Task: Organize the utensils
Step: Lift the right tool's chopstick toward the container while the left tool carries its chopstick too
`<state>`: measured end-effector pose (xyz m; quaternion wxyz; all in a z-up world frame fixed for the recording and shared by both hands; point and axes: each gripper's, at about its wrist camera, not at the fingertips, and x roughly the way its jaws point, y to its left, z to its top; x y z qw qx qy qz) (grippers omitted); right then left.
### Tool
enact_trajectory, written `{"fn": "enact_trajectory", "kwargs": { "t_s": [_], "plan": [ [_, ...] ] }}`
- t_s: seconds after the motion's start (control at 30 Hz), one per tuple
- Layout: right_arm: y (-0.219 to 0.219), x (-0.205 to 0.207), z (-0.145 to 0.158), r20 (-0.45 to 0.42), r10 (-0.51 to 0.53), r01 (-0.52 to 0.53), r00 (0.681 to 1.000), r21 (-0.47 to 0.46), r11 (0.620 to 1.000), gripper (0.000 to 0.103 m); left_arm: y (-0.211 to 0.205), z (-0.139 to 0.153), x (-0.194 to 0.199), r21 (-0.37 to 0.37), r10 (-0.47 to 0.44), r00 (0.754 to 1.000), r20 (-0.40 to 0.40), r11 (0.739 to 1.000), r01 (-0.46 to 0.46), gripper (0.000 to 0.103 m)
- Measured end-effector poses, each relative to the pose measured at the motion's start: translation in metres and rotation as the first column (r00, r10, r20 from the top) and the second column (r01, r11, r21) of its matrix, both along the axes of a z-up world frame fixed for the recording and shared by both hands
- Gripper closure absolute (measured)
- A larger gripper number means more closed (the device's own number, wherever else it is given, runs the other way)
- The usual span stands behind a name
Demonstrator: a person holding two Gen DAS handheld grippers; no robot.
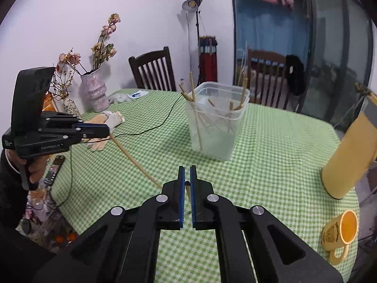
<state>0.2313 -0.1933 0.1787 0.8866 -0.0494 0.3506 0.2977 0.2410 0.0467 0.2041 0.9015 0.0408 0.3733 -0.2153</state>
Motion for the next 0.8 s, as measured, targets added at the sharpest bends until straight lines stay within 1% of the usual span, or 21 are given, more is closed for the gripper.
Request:
{"fn": "enact_trajectory", "kwargs": {
  "t_s": [0.07,0.13,0.23,0.5,0.67,0.77,0.8],
  "plan": [
    [0.001,0.007,0.003,-0.029,0.012,-0.013,0.999,-0.01,1.0,0.099,-0.006,0.003,0.006,0.017,-0.021,1.0,-0.017,1.0,0.021,0.102],
    [0.003,0.014,0.005,-0.057,0.027,-0.028,0.998,-0.026,0.999,0.099,-0.011,0.004,0.009,0.049,-0.031,0.999,-0.012,0.998,0.032,0.102],
    [0.006,0.018,0.006,-0.077,0.046,-0.048,0.996,-0.035,0.998,0.099,-0.013,0.006,0.012,0.06,-0.043,0.999,-0.019,0.997,0.044,0.102],
    [0.013,0.022,0.015,-0.053,0.061,-0.064,0.997,-0.056,0.996,0.099,-0.012,0.015,0.023,0.075,-0.046,0.999,0.011,0.996,0.045,0.102],
    [0.012,0.024,0.023,-0.033,0.061,-0.062,0.998,-0.044,0.997,0.099,-0.009,0.021,0.026,0.073,-0.05,0.998,0.024,0.996,0.048,0.102],
    [0.01,0.027,0.038,-0.009,0.055,-0.056,0.998,-0.034,0.998,0.099,-0.009,0.033,0.026,0.08,-0.043,0.997,0.064,0.996,0.037,0.102],
    [0.008,0.028,0.048,0.012,0.051,-0.051,0.999,-0.027,0.998,0.099,-0.008,0.041,0.027,0.078,-0.04,0.996,0.081,0.996,0.034,0.102]
  ]
}}
